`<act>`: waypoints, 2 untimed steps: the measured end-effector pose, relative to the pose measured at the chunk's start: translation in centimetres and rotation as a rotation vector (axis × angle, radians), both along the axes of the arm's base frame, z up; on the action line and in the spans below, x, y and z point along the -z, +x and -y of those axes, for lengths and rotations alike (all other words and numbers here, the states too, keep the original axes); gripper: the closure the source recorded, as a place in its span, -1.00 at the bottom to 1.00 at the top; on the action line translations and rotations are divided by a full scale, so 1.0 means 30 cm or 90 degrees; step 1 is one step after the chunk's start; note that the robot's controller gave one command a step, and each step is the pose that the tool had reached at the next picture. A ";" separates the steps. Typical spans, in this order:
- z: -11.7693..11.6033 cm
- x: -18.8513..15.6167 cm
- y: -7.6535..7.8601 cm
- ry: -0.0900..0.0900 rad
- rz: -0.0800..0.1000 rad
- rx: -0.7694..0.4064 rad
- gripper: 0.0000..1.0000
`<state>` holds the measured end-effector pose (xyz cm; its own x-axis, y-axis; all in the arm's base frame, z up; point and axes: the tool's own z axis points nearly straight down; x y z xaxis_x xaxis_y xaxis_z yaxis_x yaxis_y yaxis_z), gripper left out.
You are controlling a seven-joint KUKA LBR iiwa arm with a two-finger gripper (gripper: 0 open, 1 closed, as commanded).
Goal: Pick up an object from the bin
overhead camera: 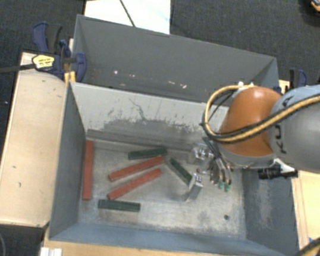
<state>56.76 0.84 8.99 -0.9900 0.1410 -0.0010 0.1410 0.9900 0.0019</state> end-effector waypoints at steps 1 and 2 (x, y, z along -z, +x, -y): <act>0.027 0.018 0.010 -0.001 0.002 0.050 1.00; 0.016 0.020 0.013 -0.001 0.002 0.053 1.00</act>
Offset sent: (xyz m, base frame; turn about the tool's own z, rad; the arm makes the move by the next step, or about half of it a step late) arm 0.0000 0.0000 0.0000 0.0000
